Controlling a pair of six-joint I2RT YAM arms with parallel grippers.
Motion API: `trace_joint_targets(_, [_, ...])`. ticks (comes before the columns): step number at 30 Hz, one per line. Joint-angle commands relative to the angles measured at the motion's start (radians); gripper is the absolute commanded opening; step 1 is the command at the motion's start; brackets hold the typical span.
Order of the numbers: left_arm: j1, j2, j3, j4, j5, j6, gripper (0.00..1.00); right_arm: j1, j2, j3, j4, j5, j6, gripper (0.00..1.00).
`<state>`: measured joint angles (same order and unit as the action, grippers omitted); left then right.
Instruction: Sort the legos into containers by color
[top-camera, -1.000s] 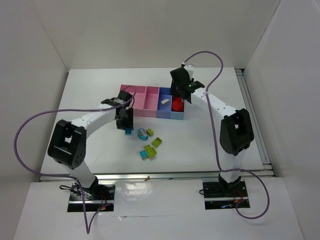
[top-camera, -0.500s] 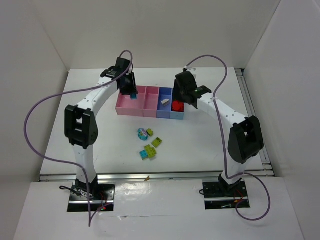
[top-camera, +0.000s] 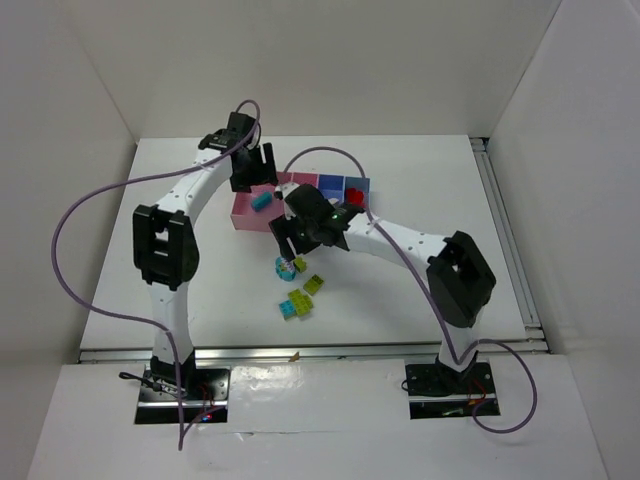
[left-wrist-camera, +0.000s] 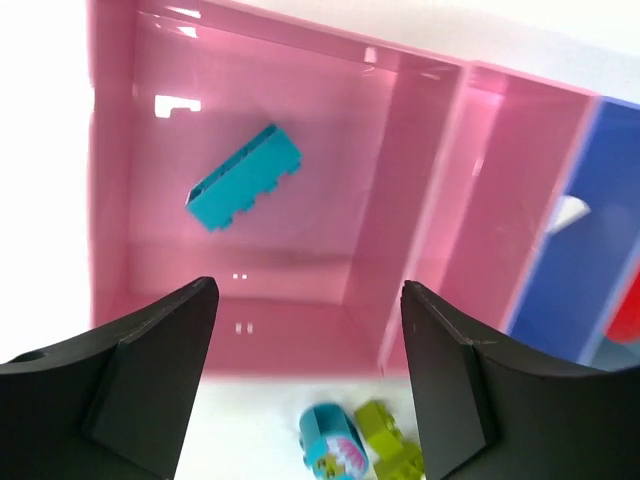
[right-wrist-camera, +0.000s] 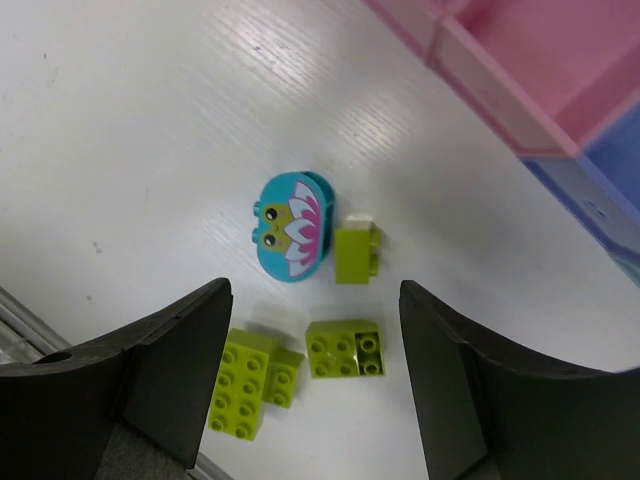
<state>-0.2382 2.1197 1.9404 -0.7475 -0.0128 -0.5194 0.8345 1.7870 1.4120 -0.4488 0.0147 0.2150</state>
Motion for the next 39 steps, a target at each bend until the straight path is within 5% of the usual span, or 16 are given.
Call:
trace_joint_targets(1, [0.031,-0.164,-0.012,-0.032,-0.012,0.012,0.85,0.02,0.08,0.087,0.032,-0.065,-0.063,0.75])
trace_joint_targets(12, [0.135,-0.408,-0.224,-0.032,0.001,-0.021,0.83,0.075,0.224,0.134,0.056,-0.098,-0.072,0.72])
trace_joint_targets(32, [0.166,-0.431,-0.299,-0.013,0.019,-0.002,0.82,0.133,0.301,0.134,0.047,0.177,-0.054,0.71])
trace_joint_targets(39, [0.186,-0.451,-0.299,-0.013,0.019,-0.002,0.82,0.133,0.276,0.205,0.018,0.212,-0.045,0.44])
